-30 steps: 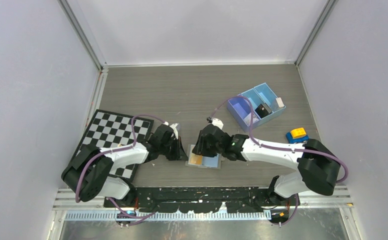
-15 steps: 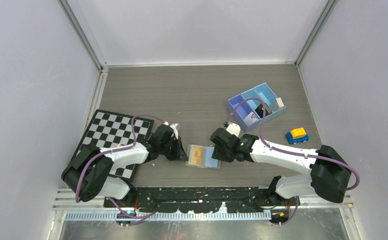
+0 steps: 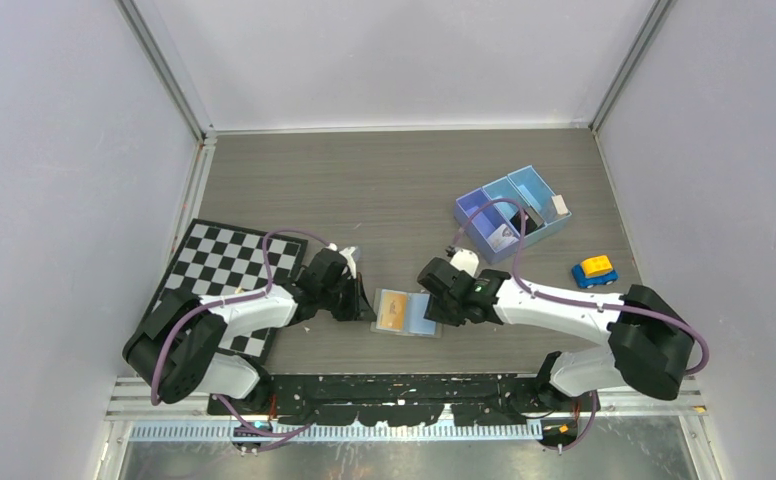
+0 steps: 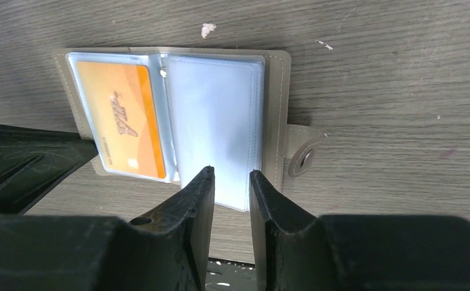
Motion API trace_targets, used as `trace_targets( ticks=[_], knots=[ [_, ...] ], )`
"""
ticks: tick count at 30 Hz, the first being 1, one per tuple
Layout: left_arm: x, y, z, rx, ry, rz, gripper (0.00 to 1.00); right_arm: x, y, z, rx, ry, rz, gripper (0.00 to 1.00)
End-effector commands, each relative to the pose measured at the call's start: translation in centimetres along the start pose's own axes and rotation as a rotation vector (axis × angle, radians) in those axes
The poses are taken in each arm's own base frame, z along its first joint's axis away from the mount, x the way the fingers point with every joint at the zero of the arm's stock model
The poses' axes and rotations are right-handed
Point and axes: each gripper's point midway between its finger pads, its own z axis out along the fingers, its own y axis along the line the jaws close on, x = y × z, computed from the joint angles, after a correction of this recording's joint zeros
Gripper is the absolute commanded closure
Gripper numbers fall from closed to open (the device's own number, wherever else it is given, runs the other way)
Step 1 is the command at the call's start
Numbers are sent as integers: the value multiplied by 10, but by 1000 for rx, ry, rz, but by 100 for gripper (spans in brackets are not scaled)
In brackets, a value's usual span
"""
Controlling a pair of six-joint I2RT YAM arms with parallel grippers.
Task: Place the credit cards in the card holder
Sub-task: Turn over the card slot in the card holder.
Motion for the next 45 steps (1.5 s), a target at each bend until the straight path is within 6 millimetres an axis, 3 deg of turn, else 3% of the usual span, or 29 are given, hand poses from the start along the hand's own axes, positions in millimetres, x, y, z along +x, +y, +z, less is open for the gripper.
trace_targets(
  ticks=[1,16,34,40,45],
  knots=[
    [-1,-2,1,15,-8,1,100,-1,2,7,2,-11,28,68],
    [0,-2,0,13,-8,3,100,10,2,25,25,28,28,70],
    [-3,-3,2,13,-11,-3,100,6,-7,15,24,0,54,60],
    [-1,-2,3,17,-13,-10,100,4,-7,6,-6,-16,72,59],
    [0,-2,5,23,-6,-13,100,8,2,10,-50,4,85,61]
  ],
)
